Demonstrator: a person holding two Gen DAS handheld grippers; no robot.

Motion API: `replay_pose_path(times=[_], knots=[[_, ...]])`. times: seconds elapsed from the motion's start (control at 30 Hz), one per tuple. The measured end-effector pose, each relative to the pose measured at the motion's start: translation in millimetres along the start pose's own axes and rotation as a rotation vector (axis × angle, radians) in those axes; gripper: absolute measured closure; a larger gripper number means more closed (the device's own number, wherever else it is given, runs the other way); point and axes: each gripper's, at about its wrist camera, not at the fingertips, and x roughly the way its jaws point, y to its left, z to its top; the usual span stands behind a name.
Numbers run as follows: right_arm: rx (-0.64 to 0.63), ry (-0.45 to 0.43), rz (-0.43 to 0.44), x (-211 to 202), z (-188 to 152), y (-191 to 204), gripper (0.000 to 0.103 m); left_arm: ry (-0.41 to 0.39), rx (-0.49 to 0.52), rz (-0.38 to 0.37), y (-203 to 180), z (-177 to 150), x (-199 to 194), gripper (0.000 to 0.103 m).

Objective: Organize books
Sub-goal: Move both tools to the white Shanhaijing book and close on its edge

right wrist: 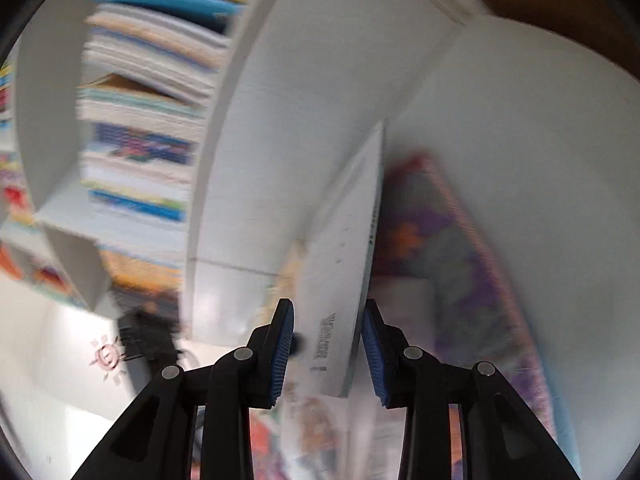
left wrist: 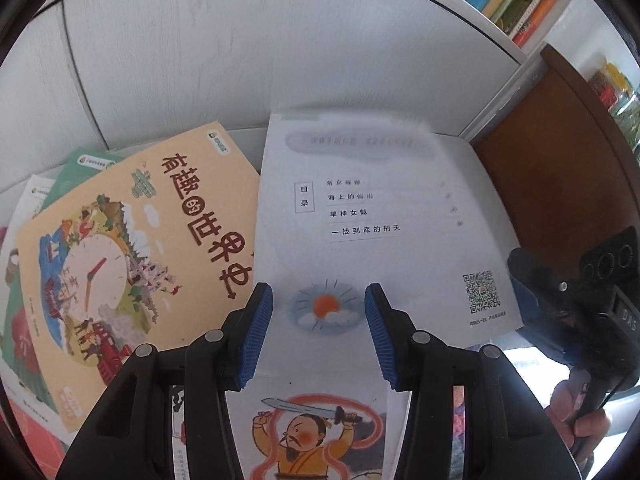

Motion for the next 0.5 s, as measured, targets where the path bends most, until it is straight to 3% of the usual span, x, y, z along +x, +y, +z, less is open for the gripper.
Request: replay_pose_path(times=[0.07,0.17,0.23,0.37,0.5], knots=[[-0.045,-0.019,-0.032,4,1,8,0.069,0.001,-0.018,-0.021,7,-1,-2,0.059],[-0.082,0.019,-0.084,19,-4,13,0.084,-0.017,-0.034,-0.018,14,-3,-9,0.058],[-0.067,-0.019,-0.07,19,-8,13,0.093,-0.01,-0.07,-0.04,26,-5,-15,0.059],[-0.072,-0.058,-0.054,11,-11,26,0.095,0.011,-0.129,-0.082,43,-14,-26,0.059],[-0.141,-0.062,-0.082,-5,-9,54,0.095,-0.007,-0.14,-0.066,57,-34,-58,0.059]])
